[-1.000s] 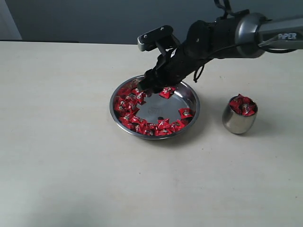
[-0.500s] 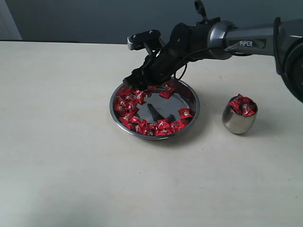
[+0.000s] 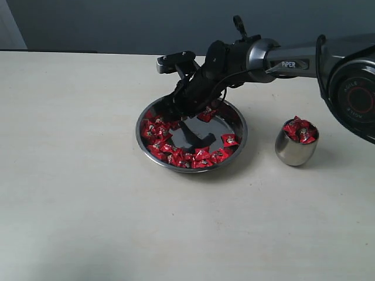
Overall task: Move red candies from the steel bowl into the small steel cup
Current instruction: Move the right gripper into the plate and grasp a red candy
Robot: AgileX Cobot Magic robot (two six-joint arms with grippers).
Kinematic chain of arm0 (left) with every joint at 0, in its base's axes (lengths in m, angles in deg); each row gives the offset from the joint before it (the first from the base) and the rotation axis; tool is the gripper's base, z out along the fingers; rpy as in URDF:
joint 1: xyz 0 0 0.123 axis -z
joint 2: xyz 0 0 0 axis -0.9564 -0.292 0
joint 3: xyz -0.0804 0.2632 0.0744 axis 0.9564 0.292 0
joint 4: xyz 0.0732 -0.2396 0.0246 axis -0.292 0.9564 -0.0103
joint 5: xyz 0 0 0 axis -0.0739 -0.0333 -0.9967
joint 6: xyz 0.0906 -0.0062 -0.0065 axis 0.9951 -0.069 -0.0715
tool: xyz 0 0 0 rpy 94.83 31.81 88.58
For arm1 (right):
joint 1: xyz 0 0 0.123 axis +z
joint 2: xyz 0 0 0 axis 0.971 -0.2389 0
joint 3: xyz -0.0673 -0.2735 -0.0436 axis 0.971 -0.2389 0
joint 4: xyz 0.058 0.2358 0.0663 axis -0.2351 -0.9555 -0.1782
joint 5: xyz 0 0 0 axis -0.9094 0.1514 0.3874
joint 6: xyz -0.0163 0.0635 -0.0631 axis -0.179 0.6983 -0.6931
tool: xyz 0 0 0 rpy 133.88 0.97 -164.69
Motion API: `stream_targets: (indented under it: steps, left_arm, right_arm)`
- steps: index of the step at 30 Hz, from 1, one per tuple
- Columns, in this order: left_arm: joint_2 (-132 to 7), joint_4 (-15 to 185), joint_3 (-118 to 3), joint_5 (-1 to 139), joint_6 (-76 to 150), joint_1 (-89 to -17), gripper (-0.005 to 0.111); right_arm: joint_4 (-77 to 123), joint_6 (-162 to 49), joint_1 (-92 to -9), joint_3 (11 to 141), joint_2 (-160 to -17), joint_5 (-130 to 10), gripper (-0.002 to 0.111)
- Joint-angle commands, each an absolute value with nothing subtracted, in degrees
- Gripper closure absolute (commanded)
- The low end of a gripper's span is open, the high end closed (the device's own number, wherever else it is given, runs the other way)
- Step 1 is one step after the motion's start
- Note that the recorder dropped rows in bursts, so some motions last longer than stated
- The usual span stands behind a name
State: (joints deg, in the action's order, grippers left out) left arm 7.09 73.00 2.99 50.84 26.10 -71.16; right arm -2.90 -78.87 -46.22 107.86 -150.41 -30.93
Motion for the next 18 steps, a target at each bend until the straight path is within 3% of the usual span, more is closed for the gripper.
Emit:
stream_targets:
  steps: [1, 3, 7, 18]
  left_arm:
    - [7.34, 72.81, 2.93, 51.23, 25.79, -71.14, 0.106]
    - [7.34, 72.81, 2.93, 51.23, 25.79, -71.14, 0.106]
    - [7.34, 72.81, 2.93, 51.23, 25.79, -71.14, 0.106]
    - [7.34, 72.81, 2.93, 51.23, 25.79, -71.14, 0.106]
  right_arm:
    - [-2.9, -78.8, -46.06, 108.25, -150.44, -30.38, 0.085]
    - [-2.9, -78.8, -46.06, 108.25, -150.44, -30.28, 0.097]
    - [-2.9, -78.8, -46.06, 108.25, -149.36, -28.24, 0.109]
    - [3.12, -78.1, -46.19, 108.03, -141.71, -19.43, 0.109]
